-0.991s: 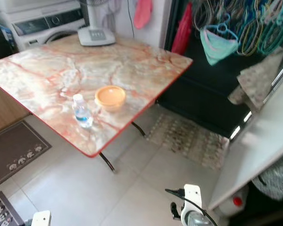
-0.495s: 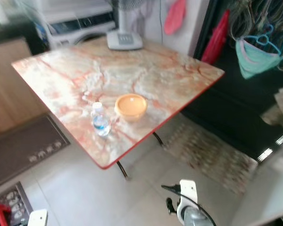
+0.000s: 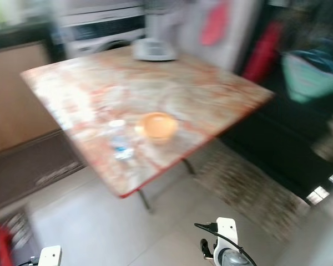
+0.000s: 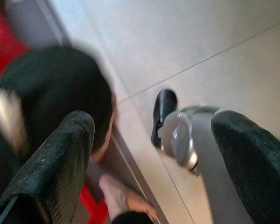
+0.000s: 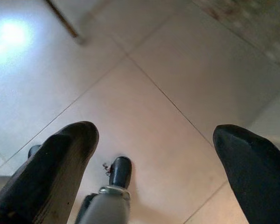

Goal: Restocking fridge

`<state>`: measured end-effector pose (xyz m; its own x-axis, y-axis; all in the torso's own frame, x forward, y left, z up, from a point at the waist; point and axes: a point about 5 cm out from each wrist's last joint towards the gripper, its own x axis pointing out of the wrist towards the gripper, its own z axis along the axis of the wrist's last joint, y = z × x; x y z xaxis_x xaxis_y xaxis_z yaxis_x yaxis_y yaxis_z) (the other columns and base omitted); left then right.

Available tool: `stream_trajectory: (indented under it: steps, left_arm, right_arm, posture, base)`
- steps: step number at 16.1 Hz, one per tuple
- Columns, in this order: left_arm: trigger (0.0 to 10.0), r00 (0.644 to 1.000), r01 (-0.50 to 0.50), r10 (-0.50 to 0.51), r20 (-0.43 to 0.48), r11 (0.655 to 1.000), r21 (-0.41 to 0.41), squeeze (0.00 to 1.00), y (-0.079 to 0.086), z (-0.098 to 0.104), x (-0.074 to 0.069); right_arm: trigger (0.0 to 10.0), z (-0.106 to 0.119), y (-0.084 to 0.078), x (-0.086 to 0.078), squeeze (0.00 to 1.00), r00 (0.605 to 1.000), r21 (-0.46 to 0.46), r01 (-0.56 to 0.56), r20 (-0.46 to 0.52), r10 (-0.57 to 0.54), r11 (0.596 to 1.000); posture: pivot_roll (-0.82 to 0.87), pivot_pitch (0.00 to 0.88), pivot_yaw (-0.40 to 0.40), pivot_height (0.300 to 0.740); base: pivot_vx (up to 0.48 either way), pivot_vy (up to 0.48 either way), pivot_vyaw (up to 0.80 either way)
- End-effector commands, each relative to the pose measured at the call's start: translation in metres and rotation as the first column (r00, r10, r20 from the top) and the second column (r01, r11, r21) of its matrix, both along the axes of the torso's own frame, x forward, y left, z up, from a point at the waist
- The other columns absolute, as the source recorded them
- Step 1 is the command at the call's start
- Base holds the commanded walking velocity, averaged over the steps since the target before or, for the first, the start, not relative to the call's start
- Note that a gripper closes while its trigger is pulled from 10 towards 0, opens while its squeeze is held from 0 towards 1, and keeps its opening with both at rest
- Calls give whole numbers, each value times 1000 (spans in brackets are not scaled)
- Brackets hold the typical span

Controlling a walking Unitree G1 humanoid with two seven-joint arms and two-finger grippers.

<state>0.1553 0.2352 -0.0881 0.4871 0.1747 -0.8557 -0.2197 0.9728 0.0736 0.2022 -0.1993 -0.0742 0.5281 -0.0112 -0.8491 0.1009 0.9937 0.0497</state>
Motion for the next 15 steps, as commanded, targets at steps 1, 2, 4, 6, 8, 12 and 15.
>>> stream_trajectory:
  steps: [1, 2, 4, 6, 8, 12, 15]
  left_arm:
    - [10000, 1000, 9, -9, -30, 1000, 8, 0, 3, -2, -7]
    - [10000, 1000, 15, -15, -27, 1000, 14, 0, 3, -2, -7]
    - [10000, 1000, 15, -15, -27, 1000, 19, 0, 3, -2, -7]
    - [10000, 1000, 14, -14, -26, 1000, 18, 0, 3, -2, -7]
    - [10000, 999, 19, -19, -29, 1000, 14, 0, 3, -2, -7]
    - [10000, 1000, 6, -6, -25, 1000, 18, 0, 3, -2, -8]
    - [10000, 1000, 0, -1, 13, 998, 57, 0, 5, 0, -6]
  right_arm:
    - [10000, 1, 2, 2, 0, 1000, 14, 16, 11, -16, 1000]
    - [10000, 1, 2, 2, 0, 1000, 17, 16, 13, -16, 1000]
    - [10000, 1, 2, 2, 0, 1000, 17, 16, 14, -16, 1000]
    - [10000, 1, 2, 2, 0, 1000, 15, 14, 14, -14, 1000]
    - [10000, 1, 2, 2, 0, 1000, 16, 11, 13, -11, 1000]
    - [10000, 1, 1, 1, 0, 1000, 12, 9, 15, -9, 1000]
    - [10000, 1, 1, 2, 0, 999, 10, 25, 44, -25, 1000]
  posture:
    - [90, 0, -60, 740]
    - [89, 0, -60, 740]
    - [87, 0, -60, 740]
    - [89, 0, -61, 740]
    - [87, 0, -61, 740]
    - [82, 0, -61, 740]
    - [78, 0, -56, 740]
  base:
    - [0, 0, 0]
    - [0, 0, 0]
    - [0, -358, 0]
    - [0, -375, 0]
    - [0, -377, 0]
    - [0, -289, 0]
    - [0, 0, 0]
